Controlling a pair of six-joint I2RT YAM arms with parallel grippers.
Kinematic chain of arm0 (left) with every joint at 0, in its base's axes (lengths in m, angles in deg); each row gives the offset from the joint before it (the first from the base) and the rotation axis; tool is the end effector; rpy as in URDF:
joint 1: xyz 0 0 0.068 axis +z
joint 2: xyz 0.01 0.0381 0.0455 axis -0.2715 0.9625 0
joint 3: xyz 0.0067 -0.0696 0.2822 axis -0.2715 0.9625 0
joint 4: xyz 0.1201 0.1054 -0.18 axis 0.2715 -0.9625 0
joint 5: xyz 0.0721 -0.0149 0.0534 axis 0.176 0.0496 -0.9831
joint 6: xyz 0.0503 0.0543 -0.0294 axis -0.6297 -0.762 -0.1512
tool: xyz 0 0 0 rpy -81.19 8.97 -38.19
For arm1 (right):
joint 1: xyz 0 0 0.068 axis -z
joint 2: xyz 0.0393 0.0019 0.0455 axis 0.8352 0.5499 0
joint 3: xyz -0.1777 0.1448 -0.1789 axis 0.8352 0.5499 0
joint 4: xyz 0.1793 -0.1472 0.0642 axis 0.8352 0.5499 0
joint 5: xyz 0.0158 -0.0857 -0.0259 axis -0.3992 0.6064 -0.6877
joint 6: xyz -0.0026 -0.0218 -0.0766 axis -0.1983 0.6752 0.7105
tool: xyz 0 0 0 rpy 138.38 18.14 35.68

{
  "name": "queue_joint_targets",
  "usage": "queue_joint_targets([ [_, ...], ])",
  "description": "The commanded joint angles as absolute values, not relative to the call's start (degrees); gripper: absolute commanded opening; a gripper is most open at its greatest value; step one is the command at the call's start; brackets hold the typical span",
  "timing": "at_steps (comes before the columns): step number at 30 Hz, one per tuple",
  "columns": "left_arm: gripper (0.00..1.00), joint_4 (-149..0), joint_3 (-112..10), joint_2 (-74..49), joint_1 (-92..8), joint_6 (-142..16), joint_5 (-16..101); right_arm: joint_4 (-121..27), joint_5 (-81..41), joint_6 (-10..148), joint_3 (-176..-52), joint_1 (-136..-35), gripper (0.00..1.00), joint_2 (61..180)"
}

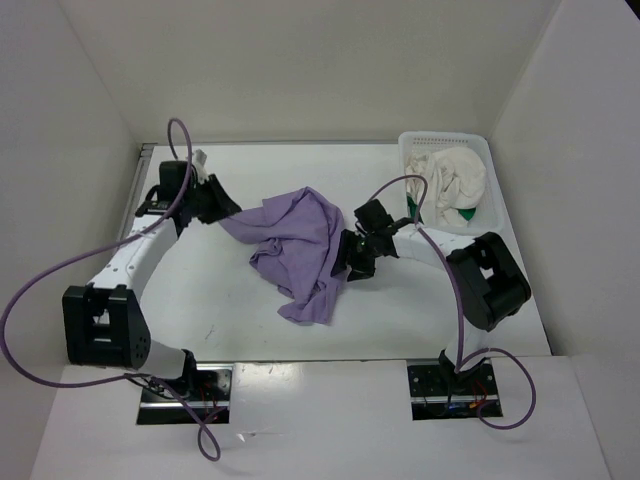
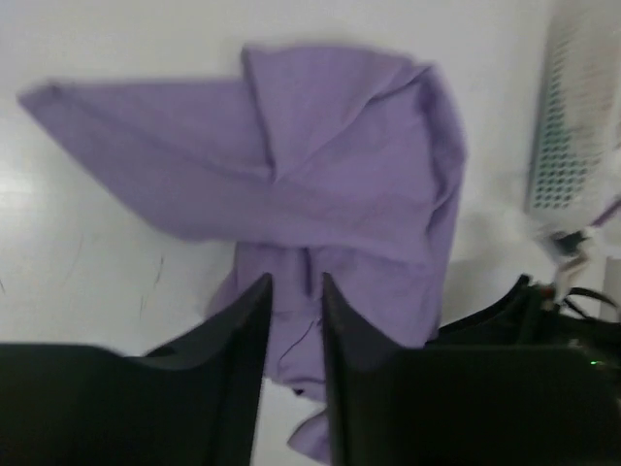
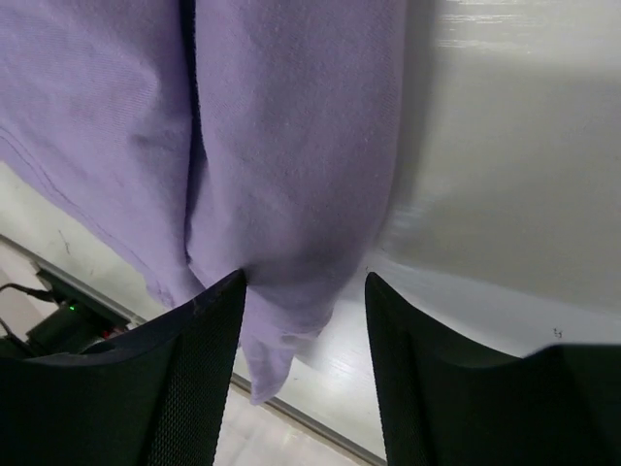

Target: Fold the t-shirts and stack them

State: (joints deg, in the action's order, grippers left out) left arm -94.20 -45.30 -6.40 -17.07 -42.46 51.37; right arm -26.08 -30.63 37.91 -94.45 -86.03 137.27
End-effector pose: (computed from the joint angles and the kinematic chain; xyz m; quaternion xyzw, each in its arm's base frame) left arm 0.3247 -0.0276 0.3204 -0.1627 0.8523 -0.2643 0.4210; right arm 0.2748 0.1800 0.1656 0.0352 0.9600 0.2585 0.1014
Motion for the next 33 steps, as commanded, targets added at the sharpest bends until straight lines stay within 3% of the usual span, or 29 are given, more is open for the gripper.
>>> queue_joint_targets([
  [1, 0.38, -91.5, -39.0, -3.6, -17.3, -42.4, 51.0, -29.4, -31.8, 36.4, -93.9, -85.9, 0.57, 137.9],
  [2, 0.47, -90.4, -36.8, -2.8, -17.3, -41.8, 51.0, -29.4, -32.4, 36.4, -93.9, -85.9, 0.54, 138.4],
  [3, 0.69, -88.6, -36.8, -0.5, -17.3, -41.2, 51.0, -29.4, -32.4, 35.7, -93.3, -85.9, 0.52, 138.4],
  [4, 0.76, -87.9, -36.8, 0.8, -17.3, -39.5, 50.5, -30.0, -32.4, 35.7, -92.8, -86.4, 0.52, 138.4],
  [9, 0.77, -84.6, -39.5, 9.8, -17.3, -35.1, 44.4, -29.3, -31.9, 35.2, -91.7, -87.1, 0.39, 135.9],
  [12, 0.75, -84.6, -42.4, 14.7, -17.3, -33.0, 41.6, -28.0, -32.4, 35.2, -90.4, -87.6, 0.39, 134.8],
  [14, 0.74, -84.6, -43.4, 16.8, -16.8, -31.6, 40.3, -27.5, -33.0, 35.2, -89.9, -87.6, 0.51, 134.8],
  [16, 0.70, -84.6, -44.0, 19.2, -16.8, -30.8, 40.3, -27.5, -33.6, 35.2, -89.1, -88.1, 0.59, 134.2],
  [18, 0.65, -82.9, -44.0, 20.3, -16.8, -30.1, 40.4, -27.5, -34.5, 34.7, -88.3, -88.1, 0.60, 133.5],
  [23, 0.19, -81.8, -44.6, 22.8, -16.8, -30.1, 40.9, -28.7, -38.1, 34.1, -87.8, -90.0, 0.60, 134.9],
  [25, 0.13, -81.3, -45.2, 22.8, -16.8, -30.8, 40.9, -30.0, -38.1, 33.4, -88.3, -90.7, 0.51, 136.8],
  [28, 0.00, -81.3, -46.4, 22.1, -16.8, -31.4, 39.7, -28.7, -37.4, 34.0, -91.6, -90.7, 0.24, 138.2],
  [30, 0.00, -80.8, -47.0, 20.2, -16.8, -31.4, 40.2, -28.0, -35.1, 34.5, -94.4, -90.7, 0.09, 138.2],
  [33, 0.00, -80.2, -48.3, 17.6, -16.3, -31.4, 40.7, -26.4, -32.2, 35.2, -98.0, -90.7, 0.00, 136.8],
])
